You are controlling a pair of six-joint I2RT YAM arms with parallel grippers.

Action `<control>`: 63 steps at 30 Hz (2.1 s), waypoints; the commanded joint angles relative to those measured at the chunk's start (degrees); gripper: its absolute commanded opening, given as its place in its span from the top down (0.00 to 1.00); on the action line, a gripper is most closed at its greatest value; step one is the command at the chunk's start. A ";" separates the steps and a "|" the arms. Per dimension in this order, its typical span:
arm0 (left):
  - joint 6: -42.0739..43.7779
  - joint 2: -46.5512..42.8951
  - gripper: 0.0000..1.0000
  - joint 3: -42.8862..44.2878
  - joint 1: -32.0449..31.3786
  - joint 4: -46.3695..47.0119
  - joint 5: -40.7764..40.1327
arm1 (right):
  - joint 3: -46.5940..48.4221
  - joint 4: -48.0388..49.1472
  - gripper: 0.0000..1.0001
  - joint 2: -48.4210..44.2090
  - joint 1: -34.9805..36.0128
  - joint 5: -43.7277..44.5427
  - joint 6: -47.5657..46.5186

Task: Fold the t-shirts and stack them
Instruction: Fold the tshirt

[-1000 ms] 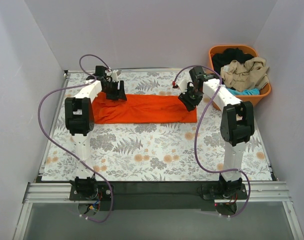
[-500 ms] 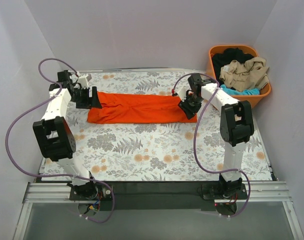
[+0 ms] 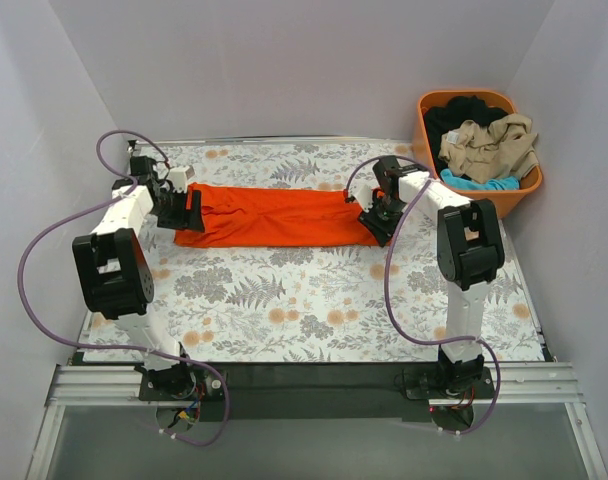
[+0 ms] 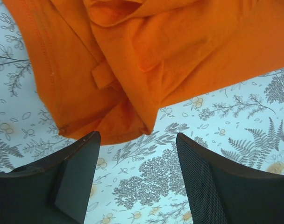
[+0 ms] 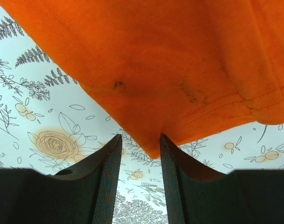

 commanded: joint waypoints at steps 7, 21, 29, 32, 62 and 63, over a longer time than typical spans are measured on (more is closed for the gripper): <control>4.17 2.42 0.45 1.20 0.33 2.01 -0.28 | -0.48 0.01 0.61 0.48 0.15 1.57 -0.46; 0.75 11.47 1.00 8.57 6.04 -0.62 3.50 | -1.98 -0.34 0.68 1.44 0.06 3.95 -1.78; -1.80 17.19 0.65 10.68 6.48 -1.16 1.57 | -2.68 -1.66 0.70 2.06 0.24 3.86 -2.74; -3.20 15.61 0.60 13.74 6.74 -2.11 2.79 | -2.33 -2.97 0.70 2.15 0.41 2.99 -3.18; -19.21 9.80 0.82 8.57 -6.18 1.83 -3.86 | 19.83 -12.21 0.67 10.76 3.23 2.54 -2.04; -19.29 11.11 0.82 9.79 -6.09 1.75 -4.75 | 19.21 -12.12 0.68 11.11 3.23 2.80 -2.04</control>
